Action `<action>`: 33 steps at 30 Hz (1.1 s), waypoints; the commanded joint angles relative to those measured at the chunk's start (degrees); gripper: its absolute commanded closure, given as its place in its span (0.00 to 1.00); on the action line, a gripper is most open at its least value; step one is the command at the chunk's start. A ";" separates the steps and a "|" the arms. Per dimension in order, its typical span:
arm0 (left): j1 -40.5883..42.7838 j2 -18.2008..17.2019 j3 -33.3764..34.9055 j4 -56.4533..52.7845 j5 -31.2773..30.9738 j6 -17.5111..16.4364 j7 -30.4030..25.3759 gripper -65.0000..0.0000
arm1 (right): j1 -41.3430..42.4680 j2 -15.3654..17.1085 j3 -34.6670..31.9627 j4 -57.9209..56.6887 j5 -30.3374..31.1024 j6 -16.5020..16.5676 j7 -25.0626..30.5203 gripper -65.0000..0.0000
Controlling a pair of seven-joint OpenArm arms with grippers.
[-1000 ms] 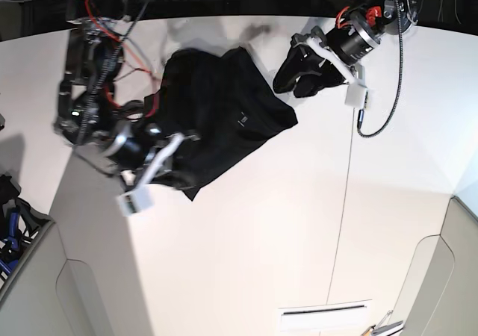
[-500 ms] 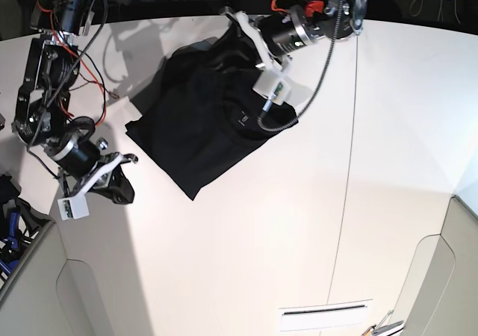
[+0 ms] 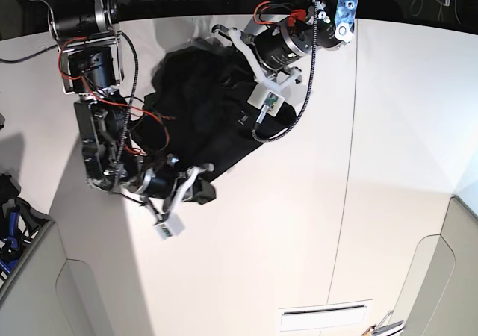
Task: Fold the T-shirt properly
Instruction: 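Press and square the folded bundle with both grippers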
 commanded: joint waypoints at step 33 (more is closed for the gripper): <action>-20.09 -4.04 -14.12 -13.00 4.48 5.07 0.61 0.87 | -1.60 7.19 3.76 -0.66 11.41 0.48 -7.58 1.00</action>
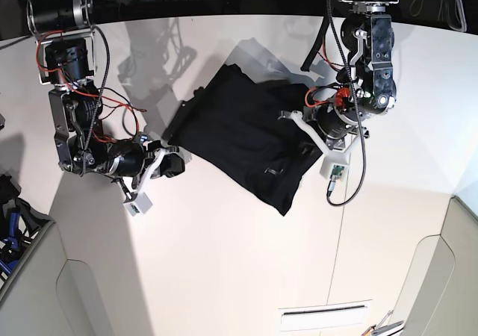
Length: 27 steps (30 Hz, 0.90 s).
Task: Fold the T-shirt properly
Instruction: 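Press and square the folded bundle with both grippers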
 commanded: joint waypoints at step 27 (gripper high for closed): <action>15.30 -0.04 -0.04 15.65 -0.04 -0.92 -2.21 0.87 | 0.79 -8.24 2.01 0.90 -3.50 1.09 4.37 1.00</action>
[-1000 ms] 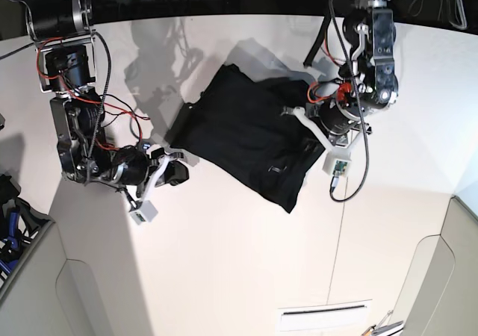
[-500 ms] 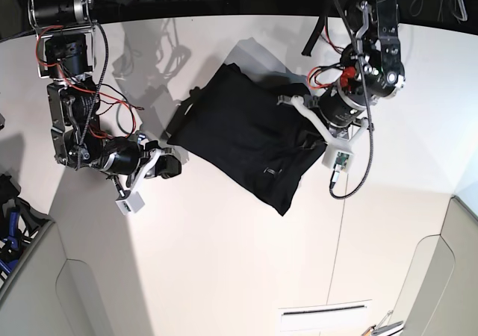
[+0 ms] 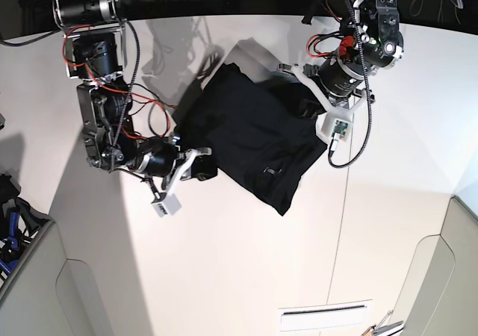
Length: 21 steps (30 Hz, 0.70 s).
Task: Fold the T-shirt properly
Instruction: 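Press and square the folded bundle with both grippers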
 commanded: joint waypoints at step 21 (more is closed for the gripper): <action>-22.88 0.04 0.11 -26.14 -1.88 0.42 -1.42 0.87 | -9.84 1.14 -1.81 6.84 8.41 0.63 -4.59 1.00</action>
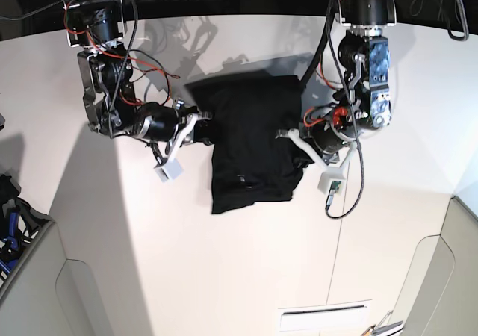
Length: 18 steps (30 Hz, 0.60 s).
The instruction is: Fold the T-shirt properly
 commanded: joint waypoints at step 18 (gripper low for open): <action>11.21 -8.24 -0.09 21.16 -2.03 1.51 5.88 0.87 | -5.05 3.39 11.85 19.67 -0.94 0.33 -9.92 1.00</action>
